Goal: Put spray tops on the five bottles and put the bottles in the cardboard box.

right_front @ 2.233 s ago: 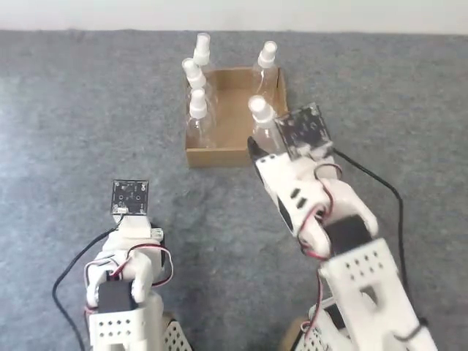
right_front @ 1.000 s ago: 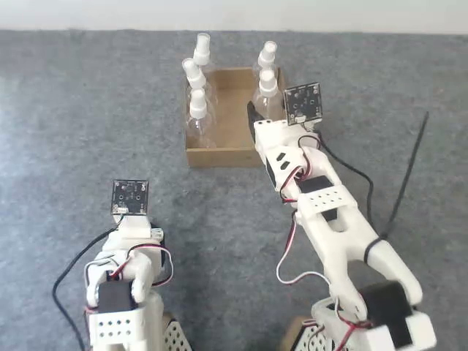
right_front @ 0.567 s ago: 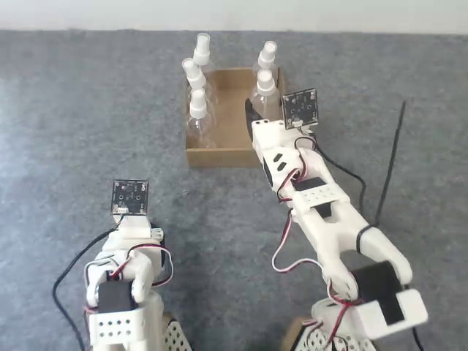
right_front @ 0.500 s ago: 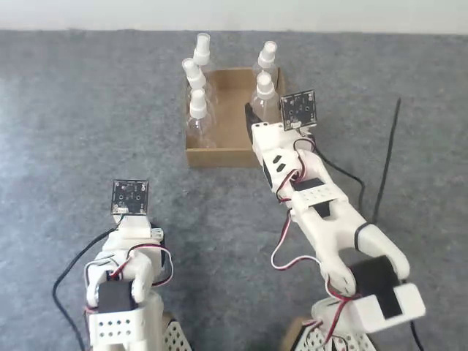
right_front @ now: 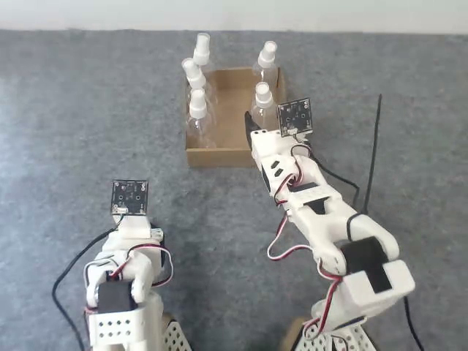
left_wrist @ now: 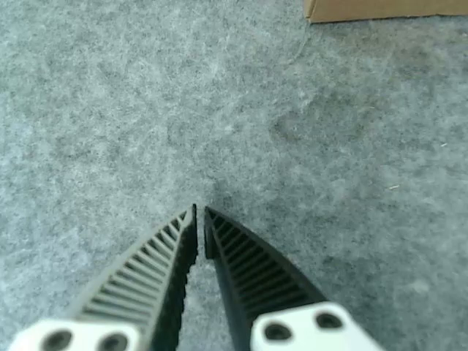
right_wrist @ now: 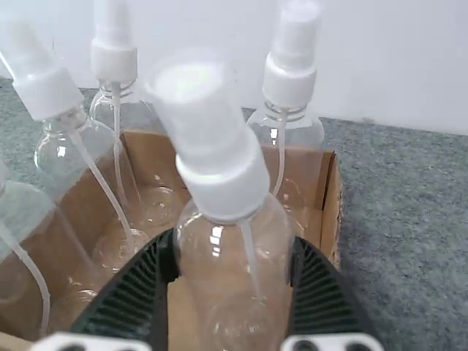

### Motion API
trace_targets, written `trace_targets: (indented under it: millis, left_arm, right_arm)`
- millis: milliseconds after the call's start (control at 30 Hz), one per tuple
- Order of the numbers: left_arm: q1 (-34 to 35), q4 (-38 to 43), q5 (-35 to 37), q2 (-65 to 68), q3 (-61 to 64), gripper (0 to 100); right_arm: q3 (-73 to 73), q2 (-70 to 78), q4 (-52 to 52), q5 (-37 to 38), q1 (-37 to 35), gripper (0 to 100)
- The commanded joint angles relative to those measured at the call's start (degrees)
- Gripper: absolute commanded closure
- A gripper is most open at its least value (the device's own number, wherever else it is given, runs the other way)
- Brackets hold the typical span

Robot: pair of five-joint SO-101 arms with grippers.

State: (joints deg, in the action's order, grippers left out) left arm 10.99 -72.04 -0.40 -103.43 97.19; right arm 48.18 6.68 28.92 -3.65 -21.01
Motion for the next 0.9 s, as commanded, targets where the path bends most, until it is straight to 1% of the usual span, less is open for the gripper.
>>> trace_targets:
  millis: [0, 867]
  left_arm:
    - [0.18, -0.18, -0.18, -0.88, -0.66, 99]
    - [0.18, -0.18, -0.18, -0.88, -0.66, 99]
  right_arm:
    - [-1.67, 0.22, 2.68, -0.09, 0.66, 96.1]
    - [-1.49, 1.1, 2.15, 0.09, 0.57, 95.4]
